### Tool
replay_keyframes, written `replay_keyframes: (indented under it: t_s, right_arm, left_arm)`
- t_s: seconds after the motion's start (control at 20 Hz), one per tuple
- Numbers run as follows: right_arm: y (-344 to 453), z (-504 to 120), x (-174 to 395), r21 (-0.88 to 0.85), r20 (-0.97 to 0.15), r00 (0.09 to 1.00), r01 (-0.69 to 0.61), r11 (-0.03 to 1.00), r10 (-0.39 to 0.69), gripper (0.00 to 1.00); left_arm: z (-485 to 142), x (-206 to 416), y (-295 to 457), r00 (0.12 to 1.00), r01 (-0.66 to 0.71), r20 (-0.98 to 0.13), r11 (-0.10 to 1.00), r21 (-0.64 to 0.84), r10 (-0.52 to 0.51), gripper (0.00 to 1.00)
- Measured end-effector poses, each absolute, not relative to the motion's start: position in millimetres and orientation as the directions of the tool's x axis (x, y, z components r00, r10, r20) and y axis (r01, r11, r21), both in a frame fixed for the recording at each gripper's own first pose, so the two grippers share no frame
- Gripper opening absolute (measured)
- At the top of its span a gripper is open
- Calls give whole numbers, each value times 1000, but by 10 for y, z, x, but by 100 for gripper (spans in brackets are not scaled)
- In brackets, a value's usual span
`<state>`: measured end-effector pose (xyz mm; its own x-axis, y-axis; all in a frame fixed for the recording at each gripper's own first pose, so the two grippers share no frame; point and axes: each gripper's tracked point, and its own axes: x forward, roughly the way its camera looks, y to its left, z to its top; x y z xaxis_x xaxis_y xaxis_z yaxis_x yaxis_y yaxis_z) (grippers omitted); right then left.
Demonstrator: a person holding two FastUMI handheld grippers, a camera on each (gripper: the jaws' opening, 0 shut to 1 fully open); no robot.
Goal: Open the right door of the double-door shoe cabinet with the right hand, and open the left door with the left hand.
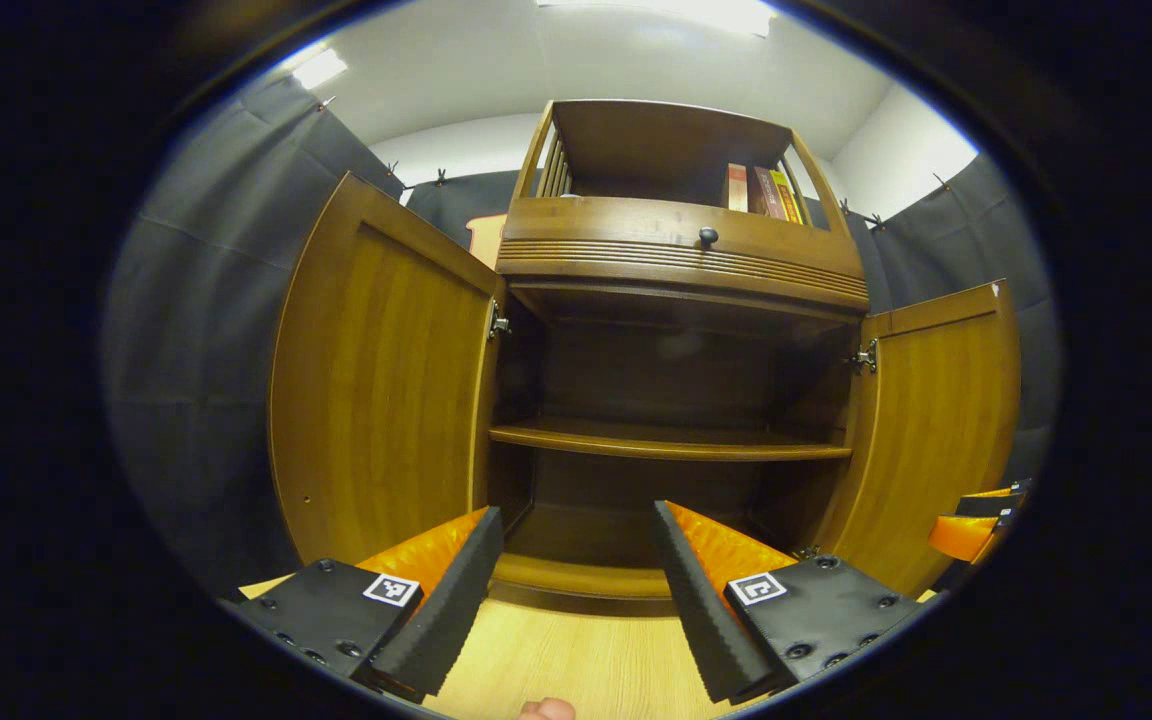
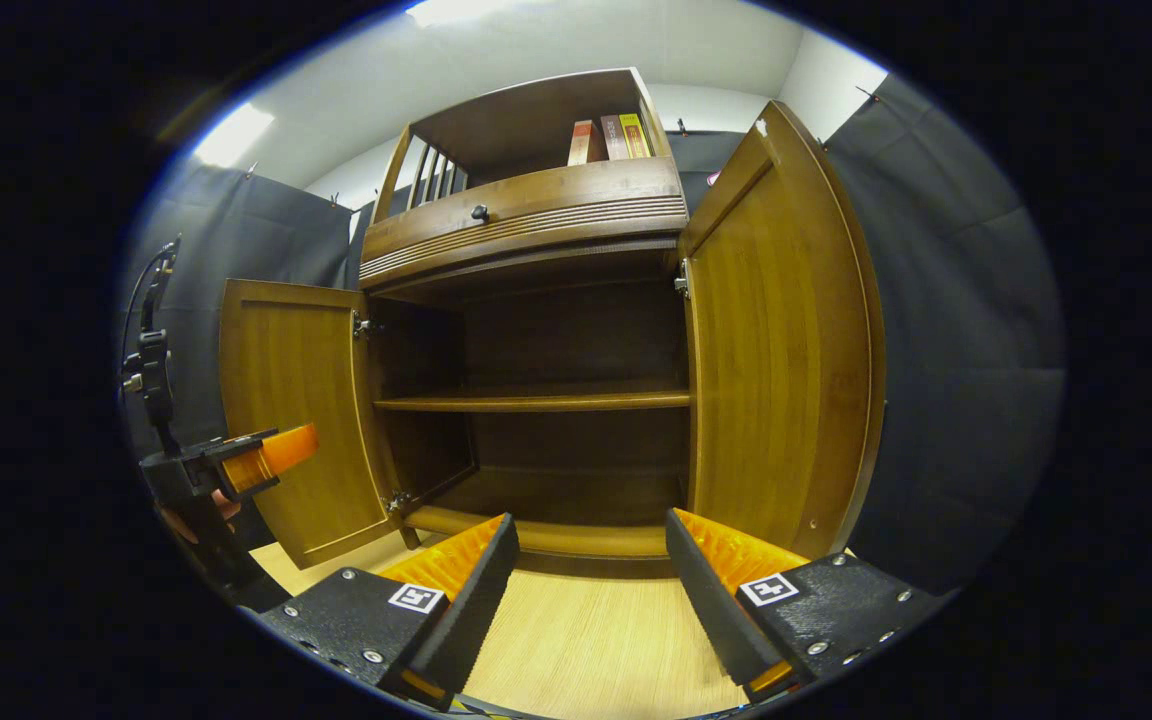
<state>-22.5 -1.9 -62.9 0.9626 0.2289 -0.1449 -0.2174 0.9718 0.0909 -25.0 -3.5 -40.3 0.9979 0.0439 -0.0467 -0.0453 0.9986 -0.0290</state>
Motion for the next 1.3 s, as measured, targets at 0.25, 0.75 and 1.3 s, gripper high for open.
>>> replay_keyframes:
  t_s: [0.25,0.75,1.3]
  right_arm:
    - [18,-651,-216,89,-147,962,-219,972,230,92]
    - [22,-701,-202,91,-158,963,-208,974,220,92]
    - [19,-731,-157,83,-161,963,-205,975,216,92]
  left_arm:
    - [-386,-250,38,997,-64,-33,998,1,64,94]
    - [-382,-240,81,998,-62,-33,998,19,62,95]
    - [-390,-179,29,998,-49,-30,998,30,50,95]
